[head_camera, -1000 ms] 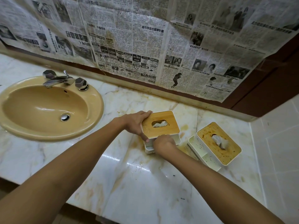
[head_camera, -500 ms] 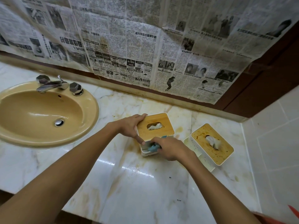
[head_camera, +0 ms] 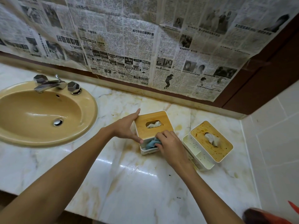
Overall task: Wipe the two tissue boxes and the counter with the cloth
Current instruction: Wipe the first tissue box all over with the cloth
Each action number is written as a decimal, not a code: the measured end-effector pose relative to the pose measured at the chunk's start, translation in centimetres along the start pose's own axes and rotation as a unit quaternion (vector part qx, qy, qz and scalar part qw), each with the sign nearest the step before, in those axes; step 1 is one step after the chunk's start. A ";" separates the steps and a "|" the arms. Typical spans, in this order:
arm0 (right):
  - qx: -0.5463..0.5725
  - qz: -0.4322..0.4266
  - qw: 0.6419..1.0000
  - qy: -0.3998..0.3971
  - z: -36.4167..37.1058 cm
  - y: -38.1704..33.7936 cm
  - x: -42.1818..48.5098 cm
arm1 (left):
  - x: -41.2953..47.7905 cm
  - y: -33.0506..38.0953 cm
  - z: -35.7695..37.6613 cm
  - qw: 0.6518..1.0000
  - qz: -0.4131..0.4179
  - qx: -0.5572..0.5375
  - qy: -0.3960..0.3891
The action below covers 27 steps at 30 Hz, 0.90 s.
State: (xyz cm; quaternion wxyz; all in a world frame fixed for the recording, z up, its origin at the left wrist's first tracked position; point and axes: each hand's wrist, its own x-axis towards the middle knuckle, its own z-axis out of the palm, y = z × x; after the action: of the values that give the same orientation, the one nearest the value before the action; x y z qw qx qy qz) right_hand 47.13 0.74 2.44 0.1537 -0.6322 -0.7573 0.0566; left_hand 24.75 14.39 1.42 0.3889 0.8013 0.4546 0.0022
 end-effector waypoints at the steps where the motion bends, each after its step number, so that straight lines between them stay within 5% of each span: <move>1: 0.009 -0.007 1.000 0.017 0.3 -0.2 0.0 | -0.1 -0.2 0.1 1.000 -0.011 -0.005 -0.003; 9: 0.120 0.058 0.991 0.018 3.7 -2.6 0.5 | -0.2 -0.4 0.4 1.000 -0.022 -0.005 0.003; 20: -0.024 0.041 0.946 -0.320 2.3 -5.9 3.7 | -0.6 -0.3 0.5 0.999 -0.030 -0.015 0.007; 27: 0.086 0.040 0.931 -0.353 1.7 -3.2 4.6 | -0.6 -0.1 0.4 0.999 -0.036 0.005 0.010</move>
State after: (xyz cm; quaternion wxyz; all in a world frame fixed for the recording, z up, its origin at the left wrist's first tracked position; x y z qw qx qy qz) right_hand 42.91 4.81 2.46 -0.0721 -0.5857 -0.7292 0.3465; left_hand 24.47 13.68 1.30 0.3800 0.7862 0.4873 -0.0065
